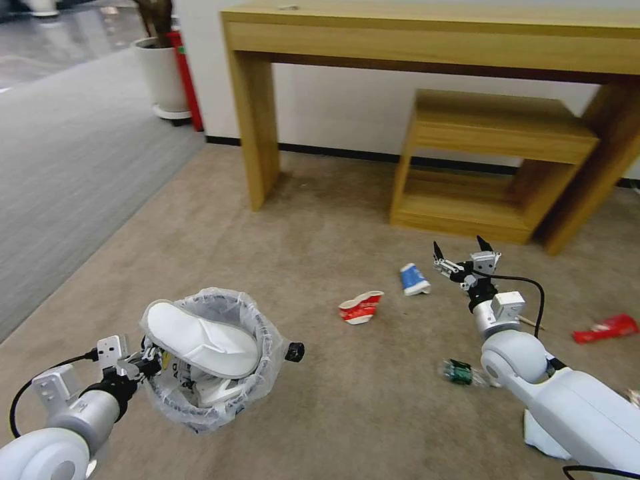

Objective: Pick up the trash bin and place the garbage on the floor into it.

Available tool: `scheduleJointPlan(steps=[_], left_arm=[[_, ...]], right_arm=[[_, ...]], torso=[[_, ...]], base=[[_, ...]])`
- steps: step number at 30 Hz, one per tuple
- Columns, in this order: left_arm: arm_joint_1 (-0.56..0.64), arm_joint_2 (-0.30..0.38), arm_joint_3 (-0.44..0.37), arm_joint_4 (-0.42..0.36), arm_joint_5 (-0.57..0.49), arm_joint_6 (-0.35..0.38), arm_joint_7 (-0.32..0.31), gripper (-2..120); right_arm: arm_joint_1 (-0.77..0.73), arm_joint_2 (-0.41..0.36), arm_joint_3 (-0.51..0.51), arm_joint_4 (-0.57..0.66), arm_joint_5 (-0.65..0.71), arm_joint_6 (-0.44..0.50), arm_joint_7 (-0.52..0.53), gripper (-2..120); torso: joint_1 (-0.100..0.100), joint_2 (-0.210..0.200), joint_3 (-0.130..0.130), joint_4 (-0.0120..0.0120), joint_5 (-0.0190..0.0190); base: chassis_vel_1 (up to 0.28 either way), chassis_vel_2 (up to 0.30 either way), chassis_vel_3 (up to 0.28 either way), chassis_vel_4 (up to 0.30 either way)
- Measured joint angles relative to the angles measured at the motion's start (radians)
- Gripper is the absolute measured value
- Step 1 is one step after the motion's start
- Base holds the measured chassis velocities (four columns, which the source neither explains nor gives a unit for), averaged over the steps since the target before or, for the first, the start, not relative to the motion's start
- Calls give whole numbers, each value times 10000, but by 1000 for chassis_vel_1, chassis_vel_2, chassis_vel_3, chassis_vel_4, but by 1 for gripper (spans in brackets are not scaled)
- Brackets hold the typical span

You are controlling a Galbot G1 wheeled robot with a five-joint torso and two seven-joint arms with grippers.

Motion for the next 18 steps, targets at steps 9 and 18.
scheduleJointPlan(steps=[9, 18], left_arm=[[30, -55, -20, -36, 53, -11, 18, 1], [-48, -63, -93, -127, -105, 52, -213, 1]], right_arm=[[16, 8, -47, -85, -25, 138, -123, 100], [-128, -116, 111, -37, 6, 238, -203, 100]], torso=[[0, 0, 0, 3, 0], [0, 0, 0, 2, 0]], base=[[-65, -64, -60, -70], [0, 0, 0, 0]])
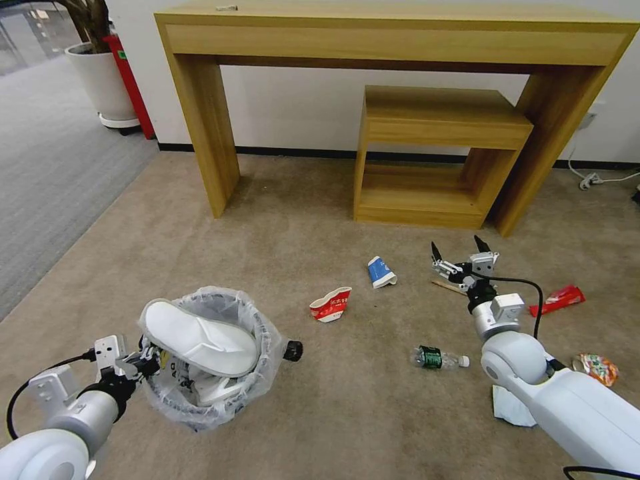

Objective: Pick up the trash bin and place the garbage on the floor into it.

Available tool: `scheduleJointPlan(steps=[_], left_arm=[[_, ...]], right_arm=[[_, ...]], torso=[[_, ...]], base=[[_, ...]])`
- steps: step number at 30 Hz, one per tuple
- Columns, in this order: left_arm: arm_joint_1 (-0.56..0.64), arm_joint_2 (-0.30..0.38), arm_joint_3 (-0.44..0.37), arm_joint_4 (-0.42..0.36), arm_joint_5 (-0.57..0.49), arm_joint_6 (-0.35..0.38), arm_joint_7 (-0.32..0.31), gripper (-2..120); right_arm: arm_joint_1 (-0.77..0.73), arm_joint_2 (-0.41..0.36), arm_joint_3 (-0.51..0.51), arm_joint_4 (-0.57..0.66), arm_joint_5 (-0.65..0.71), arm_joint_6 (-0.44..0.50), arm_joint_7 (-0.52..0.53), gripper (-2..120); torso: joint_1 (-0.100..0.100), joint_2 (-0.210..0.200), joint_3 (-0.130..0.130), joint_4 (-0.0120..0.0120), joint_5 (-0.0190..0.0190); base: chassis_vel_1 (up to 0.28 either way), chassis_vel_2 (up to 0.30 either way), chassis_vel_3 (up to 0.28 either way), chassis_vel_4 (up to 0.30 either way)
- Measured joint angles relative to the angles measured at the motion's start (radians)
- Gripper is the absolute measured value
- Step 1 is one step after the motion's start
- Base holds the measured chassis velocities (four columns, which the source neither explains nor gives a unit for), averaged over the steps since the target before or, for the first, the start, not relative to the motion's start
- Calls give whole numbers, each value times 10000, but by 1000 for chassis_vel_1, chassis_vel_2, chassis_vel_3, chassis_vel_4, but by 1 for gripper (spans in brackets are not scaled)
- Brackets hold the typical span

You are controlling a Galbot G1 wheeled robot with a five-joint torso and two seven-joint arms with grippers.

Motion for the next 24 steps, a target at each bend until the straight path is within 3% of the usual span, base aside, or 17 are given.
scheduleJointPlan(steps=[14, 24], left_arm=[[180, -99, 70, -158, 61, 57, 2, 1], [414, -177, 4, -417, 118, 58, 23, 1]], right_arm=[[-757, -49, 719, 304, -252, 212, -137, 100], [-2439, -192, 2108, 851, -572, 321, -380, 100]], torso=[[0, 0, 0, 0, 0], [0, 0, -1, -2, 0]], base=[[0, 0, 0, 0], [0, 0, 0, 0]])
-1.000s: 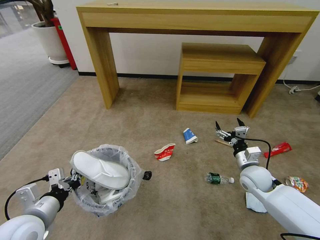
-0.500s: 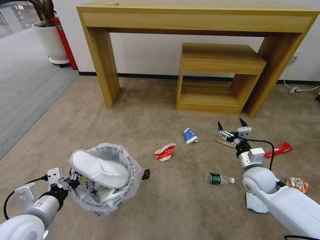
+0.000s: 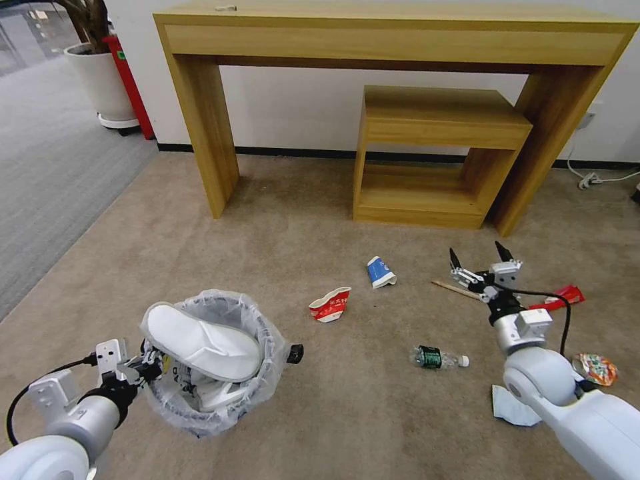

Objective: Pick up the trash bin and place the garbage on the floor into it.

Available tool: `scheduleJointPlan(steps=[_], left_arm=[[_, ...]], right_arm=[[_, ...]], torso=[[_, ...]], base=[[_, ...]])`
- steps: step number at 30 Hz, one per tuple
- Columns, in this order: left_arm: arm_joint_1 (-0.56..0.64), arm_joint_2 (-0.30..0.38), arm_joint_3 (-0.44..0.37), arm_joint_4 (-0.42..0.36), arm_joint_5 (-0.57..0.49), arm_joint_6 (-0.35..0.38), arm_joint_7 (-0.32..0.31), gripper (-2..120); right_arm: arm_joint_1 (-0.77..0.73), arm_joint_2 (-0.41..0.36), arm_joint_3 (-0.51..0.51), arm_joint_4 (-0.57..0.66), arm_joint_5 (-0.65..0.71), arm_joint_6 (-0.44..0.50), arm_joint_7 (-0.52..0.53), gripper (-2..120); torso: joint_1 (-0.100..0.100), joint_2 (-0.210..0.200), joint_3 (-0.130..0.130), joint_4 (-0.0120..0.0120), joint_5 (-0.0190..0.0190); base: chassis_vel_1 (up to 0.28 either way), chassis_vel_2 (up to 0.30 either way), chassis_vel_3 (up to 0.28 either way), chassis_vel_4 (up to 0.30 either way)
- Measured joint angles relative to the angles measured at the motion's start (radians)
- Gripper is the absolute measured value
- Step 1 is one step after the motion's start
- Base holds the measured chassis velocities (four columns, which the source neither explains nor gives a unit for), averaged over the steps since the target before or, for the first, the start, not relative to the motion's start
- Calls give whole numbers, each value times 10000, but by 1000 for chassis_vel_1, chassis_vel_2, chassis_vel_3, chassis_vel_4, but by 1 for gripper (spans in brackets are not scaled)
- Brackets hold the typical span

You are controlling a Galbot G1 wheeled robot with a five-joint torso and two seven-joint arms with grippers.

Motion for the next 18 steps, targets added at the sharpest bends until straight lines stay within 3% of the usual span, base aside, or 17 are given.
scheduleJointPlan(steps=[18], left_arm=[[7, 10, -103, 18, -55, -22, -3, 1]], right_arm=[[47, 214, -122, -37, -172, -98, -148, 99]], torso=[[0, 0, 0, 2, 0]], base=[[0, 0, 0, 0]])
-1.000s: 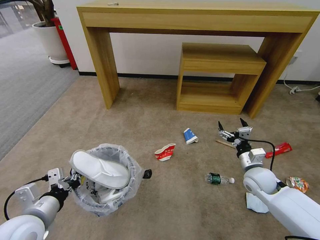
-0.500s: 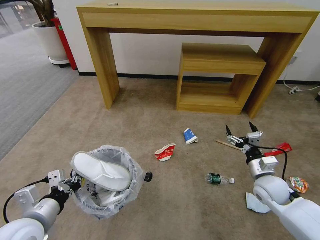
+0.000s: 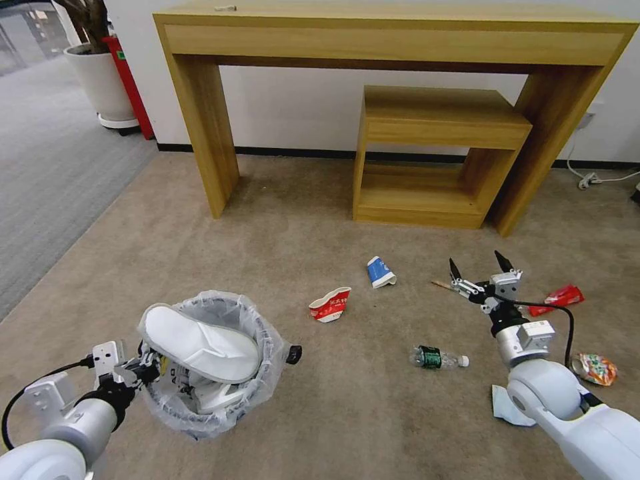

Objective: Pick up the trash bin and place the garbage on the floor into it.

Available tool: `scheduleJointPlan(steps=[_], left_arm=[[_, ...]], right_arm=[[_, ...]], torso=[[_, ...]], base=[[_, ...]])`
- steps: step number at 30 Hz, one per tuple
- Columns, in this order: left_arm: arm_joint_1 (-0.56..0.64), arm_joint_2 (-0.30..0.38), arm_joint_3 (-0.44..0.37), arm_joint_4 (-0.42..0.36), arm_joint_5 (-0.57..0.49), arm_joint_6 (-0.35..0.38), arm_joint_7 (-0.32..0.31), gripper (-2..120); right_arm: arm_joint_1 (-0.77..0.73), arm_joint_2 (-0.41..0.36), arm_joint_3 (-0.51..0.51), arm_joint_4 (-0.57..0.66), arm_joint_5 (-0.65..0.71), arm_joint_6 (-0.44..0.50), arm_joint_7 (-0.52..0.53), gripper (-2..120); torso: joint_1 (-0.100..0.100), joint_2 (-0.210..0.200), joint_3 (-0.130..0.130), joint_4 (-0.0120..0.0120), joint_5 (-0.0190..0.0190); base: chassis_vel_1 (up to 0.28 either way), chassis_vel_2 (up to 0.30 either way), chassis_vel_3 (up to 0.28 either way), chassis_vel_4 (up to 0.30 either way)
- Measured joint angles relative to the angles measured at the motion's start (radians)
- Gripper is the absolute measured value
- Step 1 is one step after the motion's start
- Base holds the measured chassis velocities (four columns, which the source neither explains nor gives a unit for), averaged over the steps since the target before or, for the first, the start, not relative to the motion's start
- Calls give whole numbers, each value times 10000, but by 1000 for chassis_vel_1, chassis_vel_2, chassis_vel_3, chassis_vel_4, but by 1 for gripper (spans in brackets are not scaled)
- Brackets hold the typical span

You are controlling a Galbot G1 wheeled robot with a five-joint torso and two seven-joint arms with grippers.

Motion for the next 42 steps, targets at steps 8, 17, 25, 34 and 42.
scheduleJointPlan(steps=[8, 17, 25, 34, 42], left_arm=[[-98, 99, -62, 116, -110, -12, 5, 1], [-108, 109, -76, 171, -138, -27, -2, 1], [-122, 103, -82, 181, -137, -32, -8, 1], [-151, -46, -11, 193, -41, -42, -9, 1], [-80, -244, 50, 151, 146, -46, 18, 1]], right_arm=[[320, 31, -286, -201, 16, 28, -52, 99], [573, 108, -573, -290, 30, 53, -71, 99], [649, 107, -647, -358, 48, 92, -91, 99], [526, -3, -598, -458, 38, 420, -346, 100], [414, -502, -537, -976, 5, 1483, -1626, 100]], torso=[[0, 0, 0, 0, -1], [1, 0, 2, 0, -1], [1, 0, 1, 0, 0], [1, 0, 2, -1, 0], [1, 0, 1, 1, 1]], base=[[-41, 50, 45, -35], [-75, 75, 74, -72], [-24, 39, 31, -42], [-54, 46, 46, -42], [0, 0, 0, 0]])
